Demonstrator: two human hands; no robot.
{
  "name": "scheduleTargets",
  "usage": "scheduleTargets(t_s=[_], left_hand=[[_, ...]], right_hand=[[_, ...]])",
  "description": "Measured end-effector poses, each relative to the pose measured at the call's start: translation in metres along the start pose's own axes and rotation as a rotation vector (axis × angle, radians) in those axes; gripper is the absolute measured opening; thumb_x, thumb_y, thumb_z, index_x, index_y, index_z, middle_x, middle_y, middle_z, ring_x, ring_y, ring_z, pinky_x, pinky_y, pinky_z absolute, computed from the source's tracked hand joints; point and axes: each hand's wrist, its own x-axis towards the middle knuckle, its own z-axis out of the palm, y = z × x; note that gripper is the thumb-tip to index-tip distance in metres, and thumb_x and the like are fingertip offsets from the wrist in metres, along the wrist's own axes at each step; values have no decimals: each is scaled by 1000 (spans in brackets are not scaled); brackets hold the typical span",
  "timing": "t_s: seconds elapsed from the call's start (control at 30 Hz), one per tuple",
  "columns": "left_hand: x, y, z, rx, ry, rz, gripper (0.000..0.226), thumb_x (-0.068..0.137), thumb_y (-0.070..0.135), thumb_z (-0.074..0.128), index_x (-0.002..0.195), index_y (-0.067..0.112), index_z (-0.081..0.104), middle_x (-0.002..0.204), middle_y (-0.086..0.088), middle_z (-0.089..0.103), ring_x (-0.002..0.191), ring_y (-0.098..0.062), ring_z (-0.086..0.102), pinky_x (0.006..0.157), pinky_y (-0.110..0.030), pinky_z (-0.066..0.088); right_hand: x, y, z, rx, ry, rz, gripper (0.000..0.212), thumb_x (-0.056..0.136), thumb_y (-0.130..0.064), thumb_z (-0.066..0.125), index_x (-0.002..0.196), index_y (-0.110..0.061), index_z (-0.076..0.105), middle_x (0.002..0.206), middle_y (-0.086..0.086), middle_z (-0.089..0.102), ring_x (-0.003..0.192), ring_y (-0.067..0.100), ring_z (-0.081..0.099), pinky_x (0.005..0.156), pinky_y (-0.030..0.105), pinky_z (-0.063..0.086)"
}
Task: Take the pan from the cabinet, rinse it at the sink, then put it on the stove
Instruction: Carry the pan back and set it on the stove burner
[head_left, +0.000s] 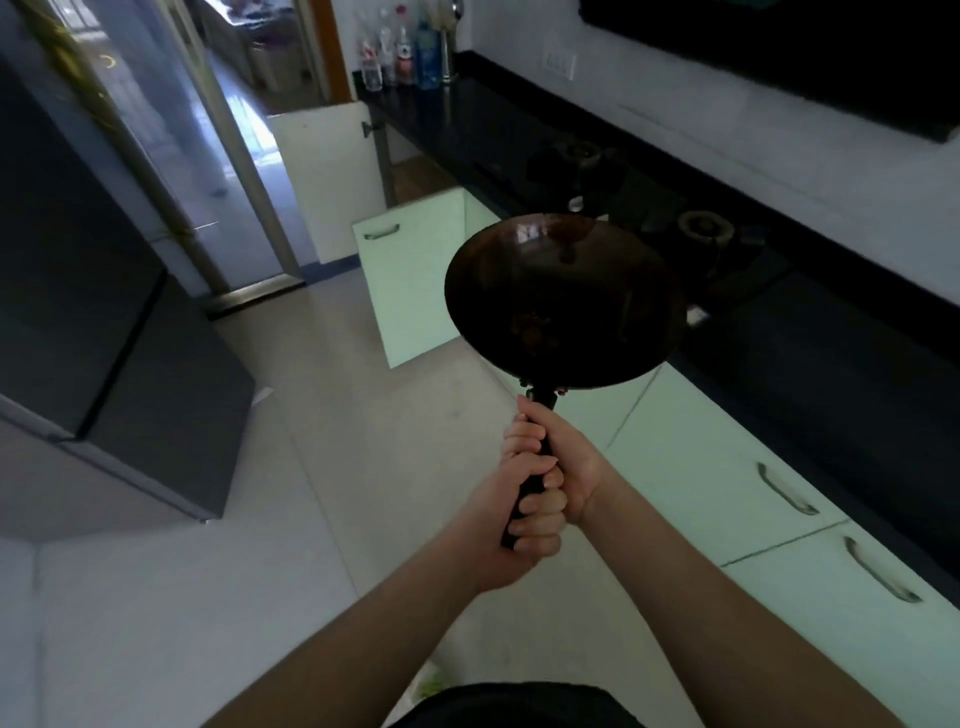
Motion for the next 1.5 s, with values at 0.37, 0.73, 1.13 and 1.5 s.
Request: scheduleTargets(t_s=[0.37, 0.73, 1.13, 1.5], left_hand=[[0, 112, -62, -136, -10, 132, 27, 92, 21, 46, 67, 13, 48, 41, 5, 32, 27, -6, 28, 27, -13, 25], [90, 227, -92, -185, -42, 171, 26, 90, 27, 54, 69, 13, 51, 42, 5, 36, 28, -6, 32, 28, -13, 25], [159, 362, -111, -175, -34, 157, 24, 88, 25, 56, 68, 13, 53, 41, 6, 35, 28, -5, 32, 28, -13, 25], [196, 484, -180, -174, -75, 75, 22, 86, 21, 58, 66, 13, 52, 42, 6, 34, 28, -5, 32, 26, -15, 26]], right_hand=[[116, -10, 88, -179, -27, 74, 32, 83, -28, 64, 57, -15, 49, 46, -6, 46, 39, 6, 48, 44, 15, 41], [233, -100, 126, -164, -67, 115, 30, 88, -27, 61, 63, -16, 47, 46, -6, 46, 39, 6, 48, 42, 15, 43], [333, -189, 193, -146, -52, 168, 49, 97, -30, 51, 51, -15, 43, 43, -5, 42, 36, 7, 46, 40, 15, 43], [450, -218, 249, -144, 39, 114, 47, 95, -32, 54, 53, -16, 41, 43, -5, 44, 38, 6, 47, 44, 14, 43]])
